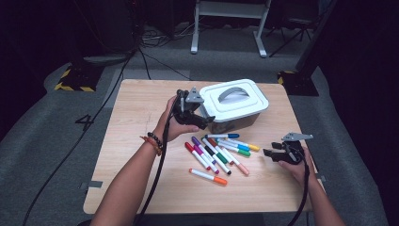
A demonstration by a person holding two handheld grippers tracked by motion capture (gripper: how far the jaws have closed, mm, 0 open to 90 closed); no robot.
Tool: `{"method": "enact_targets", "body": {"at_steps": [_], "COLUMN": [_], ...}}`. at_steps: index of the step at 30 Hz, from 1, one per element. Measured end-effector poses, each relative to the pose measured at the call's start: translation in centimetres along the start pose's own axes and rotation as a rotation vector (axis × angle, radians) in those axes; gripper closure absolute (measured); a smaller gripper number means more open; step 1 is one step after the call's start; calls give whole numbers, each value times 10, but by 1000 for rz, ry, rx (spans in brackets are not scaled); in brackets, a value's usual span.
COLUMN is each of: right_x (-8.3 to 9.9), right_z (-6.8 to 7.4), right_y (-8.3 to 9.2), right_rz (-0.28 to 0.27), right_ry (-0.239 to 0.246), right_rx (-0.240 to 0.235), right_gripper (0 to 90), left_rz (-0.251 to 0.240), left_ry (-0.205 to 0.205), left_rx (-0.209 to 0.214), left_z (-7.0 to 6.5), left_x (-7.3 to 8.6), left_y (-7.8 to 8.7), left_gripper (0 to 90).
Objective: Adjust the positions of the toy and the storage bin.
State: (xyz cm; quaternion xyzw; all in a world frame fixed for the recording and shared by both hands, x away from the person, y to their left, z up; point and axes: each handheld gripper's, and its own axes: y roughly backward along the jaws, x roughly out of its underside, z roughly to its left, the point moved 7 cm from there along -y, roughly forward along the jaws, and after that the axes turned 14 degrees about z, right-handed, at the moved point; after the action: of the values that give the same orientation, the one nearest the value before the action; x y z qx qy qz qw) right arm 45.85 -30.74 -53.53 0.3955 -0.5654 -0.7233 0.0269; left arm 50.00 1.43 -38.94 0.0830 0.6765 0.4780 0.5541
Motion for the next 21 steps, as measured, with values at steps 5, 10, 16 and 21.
{"method": "enact_targets", "body": {"at_steps": [5,10,16,21], "right_x": [4,4,4,3], "right_z": [-3,-2,-1,-1], "right_y": [-4,-9,-11,-13], "right_rz": [8,-4,-31,-42], "right_ry": [-13,1,7,26], "right_rx": [-5,-1,8,24], "right_gripper": [414,401,398,395], "left_rz": [13,45,82,115], "left_ry": [-32,-38,-39,-32], "left_rx": [17,20,35,35], "left_z": [4,13,20,26], "left_x": [-23,-41,-54,-61], "left_y": [-11,-25,-46,-63], "left_gripper": [176,183,202,217]}}
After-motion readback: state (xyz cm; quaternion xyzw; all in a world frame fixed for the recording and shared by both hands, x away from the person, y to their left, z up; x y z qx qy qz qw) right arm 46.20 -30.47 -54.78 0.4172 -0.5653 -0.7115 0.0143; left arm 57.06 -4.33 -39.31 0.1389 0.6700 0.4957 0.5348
